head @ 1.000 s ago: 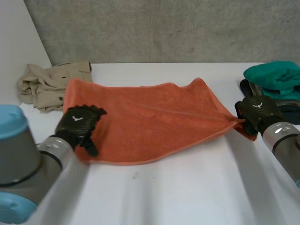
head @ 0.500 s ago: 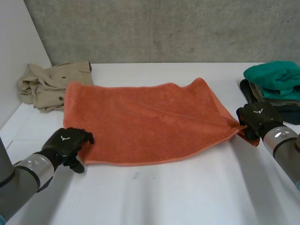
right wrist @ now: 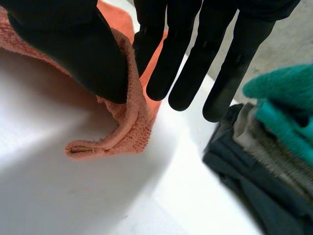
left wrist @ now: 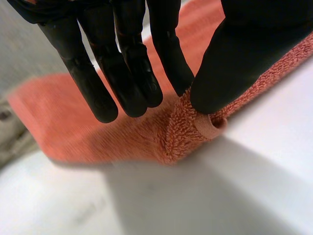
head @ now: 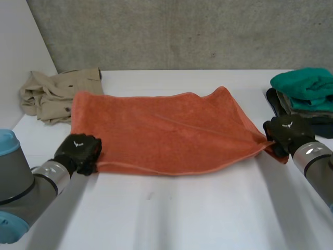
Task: Fold the laundry.
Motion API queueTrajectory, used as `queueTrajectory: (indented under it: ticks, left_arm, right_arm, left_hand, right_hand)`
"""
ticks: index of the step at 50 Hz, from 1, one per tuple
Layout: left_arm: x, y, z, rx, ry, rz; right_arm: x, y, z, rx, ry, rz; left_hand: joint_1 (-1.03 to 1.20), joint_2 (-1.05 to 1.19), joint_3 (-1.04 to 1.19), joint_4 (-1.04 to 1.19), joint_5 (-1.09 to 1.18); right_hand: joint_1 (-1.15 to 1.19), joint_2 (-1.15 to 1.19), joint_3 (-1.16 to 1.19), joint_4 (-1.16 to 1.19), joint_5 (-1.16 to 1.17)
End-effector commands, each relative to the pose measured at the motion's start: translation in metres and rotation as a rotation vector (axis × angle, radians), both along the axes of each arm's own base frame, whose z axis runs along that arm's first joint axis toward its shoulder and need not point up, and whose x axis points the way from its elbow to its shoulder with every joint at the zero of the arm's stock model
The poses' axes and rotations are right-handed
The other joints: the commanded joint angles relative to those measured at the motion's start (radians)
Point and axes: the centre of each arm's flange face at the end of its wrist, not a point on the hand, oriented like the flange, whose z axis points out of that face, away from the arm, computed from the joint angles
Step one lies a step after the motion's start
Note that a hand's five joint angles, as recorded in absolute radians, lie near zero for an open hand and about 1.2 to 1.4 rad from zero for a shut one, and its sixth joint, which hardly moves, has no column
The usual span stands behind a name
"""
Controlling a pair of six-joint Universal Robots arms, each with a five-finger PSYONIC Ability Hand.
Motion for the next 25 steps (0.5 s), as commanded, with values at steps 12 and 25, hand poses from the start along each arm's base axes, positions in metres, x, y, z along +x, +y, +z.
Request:
queueTrajectory:
  ticks: [12, 25]
  left_arm:
    - [0.002, 0.039, 0.182, -0.532, 0.105, 0.006]
    - [-0.005, 0.0, 0.099, -0.228, -0.091, 0.014]
  right_arm:
    - [-0.006, 0.049, 0.163, -0.186, 0.23, 0.064]
    - [0.014, 0.019, 0.111, 0.045, 0.325, 0.161]
  left_hand:
    - [0.24, 0.203, 0.208, 0.199, 0.253]
    - [0.24, 0.203, 0.208, 0.199, 0.253]
  right_hand:
    - [0.286, 0.215, 0.212, 0.2, 0.211]
    - [0.286, 0.215, 0.212, 0.2, 0.211]
